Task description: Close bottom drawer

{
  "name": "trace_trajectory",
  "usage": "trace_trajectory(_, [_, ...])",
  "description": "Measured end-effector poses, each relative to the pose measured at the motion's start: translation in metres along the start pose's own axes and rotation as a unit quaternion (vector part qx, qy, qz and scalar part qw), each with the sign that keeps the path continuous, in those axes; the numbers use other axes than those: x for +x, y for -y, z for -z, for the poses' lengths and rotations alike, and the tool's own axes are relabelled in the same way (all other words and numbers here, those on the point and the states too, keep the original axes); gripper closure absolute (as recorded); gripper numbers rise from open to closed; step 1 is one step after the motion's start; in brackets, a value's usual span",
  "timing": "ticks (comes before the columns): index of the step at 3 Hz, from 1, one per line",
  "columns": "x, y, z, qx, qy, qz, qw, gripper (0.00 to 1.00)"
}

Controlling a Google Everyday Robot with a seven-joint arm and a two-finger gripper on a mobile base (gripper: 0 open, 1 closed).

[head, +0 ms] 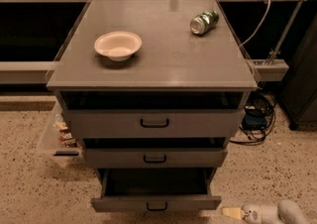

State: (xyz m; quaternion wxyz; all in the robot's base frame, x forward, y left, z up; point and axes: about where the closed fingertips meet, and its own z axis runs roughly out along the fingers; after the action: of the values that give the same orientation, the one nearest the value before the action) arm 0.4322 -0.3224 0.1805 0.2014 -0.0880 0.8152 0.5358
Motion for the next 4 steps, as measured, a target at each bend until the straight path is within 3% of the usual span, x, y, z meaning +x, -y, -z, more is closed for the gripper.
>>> trace_trajectory(2, [-0.04, 0.011, -0.025, -0.021, 0.007, 0.02, 0.9996, 1.0])
trace_trajectory(4, [-0.072, 0.014, -0.034, -0.022, 0.033, 0.038, 0.9985, 1.0])
